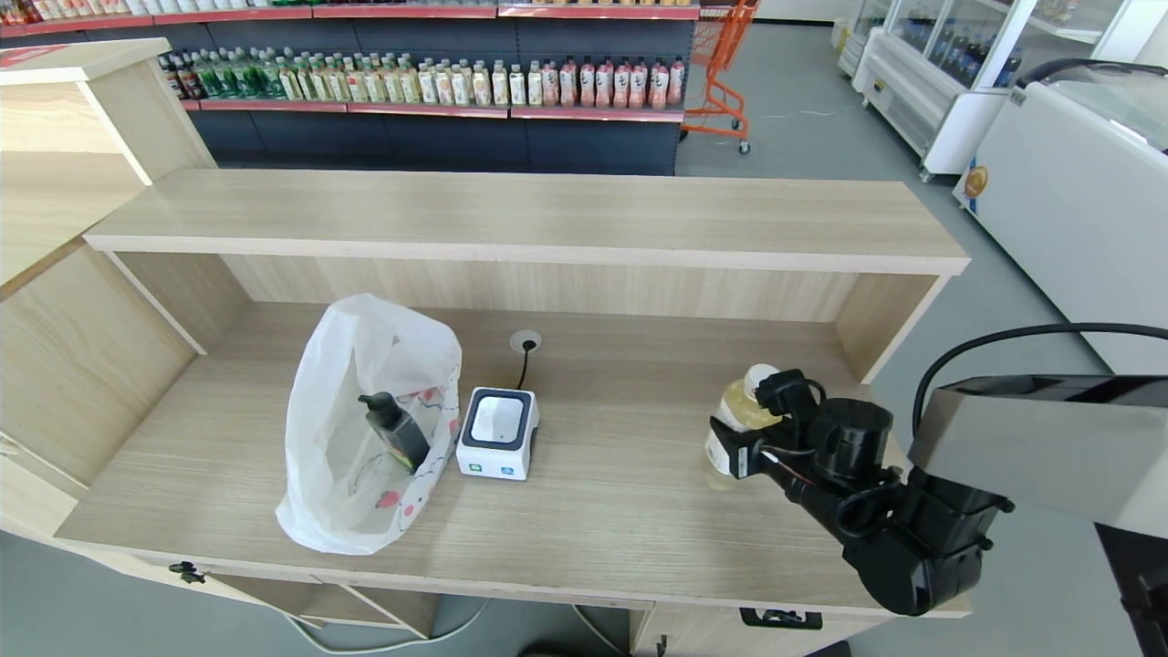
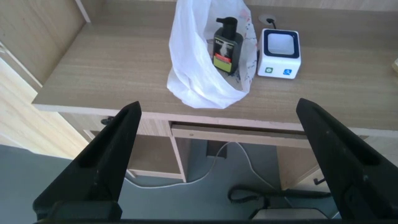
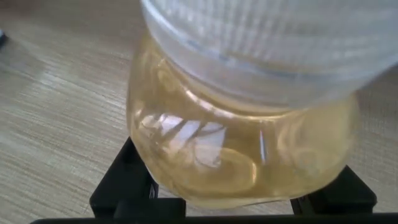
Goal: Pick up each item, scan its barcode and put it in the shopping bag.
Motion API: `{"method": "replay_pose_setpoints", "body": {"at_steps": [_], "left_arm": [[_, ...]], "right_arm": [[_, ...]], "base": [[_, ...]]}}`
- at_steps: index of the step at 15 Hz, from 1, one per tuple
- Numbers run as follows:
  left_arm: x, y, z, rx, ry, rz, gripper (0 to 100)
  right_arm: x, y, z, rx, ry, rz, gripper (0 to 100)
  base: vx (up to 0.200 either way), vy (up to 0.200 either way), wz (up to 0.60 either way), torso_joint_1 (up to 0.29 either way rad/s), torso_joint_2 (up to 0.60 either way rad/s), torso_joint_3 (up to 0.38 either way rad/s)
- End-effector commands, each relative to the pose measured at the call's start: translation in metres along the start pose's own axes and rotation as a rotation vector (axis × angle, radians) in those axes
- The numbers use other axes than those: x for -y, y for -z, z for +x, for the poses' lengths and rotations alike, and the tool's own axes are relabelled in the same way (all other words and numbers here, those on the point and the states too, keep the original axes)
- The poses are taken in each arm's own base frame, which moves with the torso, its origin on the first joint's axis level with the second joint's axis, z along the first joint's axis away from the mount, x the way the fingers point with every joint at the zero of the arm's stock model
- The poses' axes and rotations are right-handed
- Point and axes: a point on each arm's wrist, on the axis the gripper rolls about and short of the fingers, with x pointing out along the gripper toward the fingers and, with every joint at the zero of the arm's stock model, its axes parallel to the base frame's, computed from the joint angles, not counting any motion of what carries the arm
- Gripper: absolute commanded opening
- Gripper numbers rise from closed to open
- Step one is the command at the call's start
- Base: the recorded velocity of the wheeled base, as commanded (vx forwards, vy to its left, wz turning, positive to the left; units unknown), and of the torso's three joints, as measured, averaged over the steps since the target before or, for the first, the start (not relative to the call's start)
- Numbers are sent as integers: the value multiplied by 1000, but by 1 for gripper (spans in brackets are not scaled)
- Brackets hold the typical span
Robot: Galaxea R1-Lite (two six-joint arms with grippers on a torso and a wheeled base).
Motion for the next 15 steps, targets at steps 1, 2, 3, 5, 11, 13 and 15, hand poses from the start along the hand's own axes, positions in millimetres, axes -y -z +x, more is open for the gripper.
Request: {"method": "replay_pose_setpoints", "body": {"at_steps": [1, 2, 3, 5, 11, 13, 15], "left_arm": [[0, 0, 0, 0, 0, 0, 100], [0, 0, 0, 0, 0, 0, 100], [0, 0, 0, 0, 0, 0, 100], [0, 0, 0, 0, 1, 0, 100], [0, 0, 0, 0, 0, 0, 100], [0, 0, 0, 0, 1, 0, 100], [0, 0, 0, 0, 0, 0, 100]], "right_arm": [[-1, -66, -45, 94, -139, 129, 0], [-5, -90, -73, 80, -261, 203, 0], [-7, -100, -84, 74, -311, 230, 0], [-13, -136, -127, 36, -513, 293, 0], [-37, -158, -183, -55, -770, 320, 0], [-44, -162, -197, -114, -834, 315, 0], [-49, -165, -205, -166, -871, 312, 0]], "base": [[0, 0, 0, 0, 0, 0], [0, 0, 0, 0, 0, 0], [0, 0, 0, 0, 0, 0], [0, 0, 0, 0, 0, 0], [0, 0, 0, 0, 0, 0], [0, 0, 0, 0, 0, 0], [0, 0, 0, 0, 0, 0]]}}
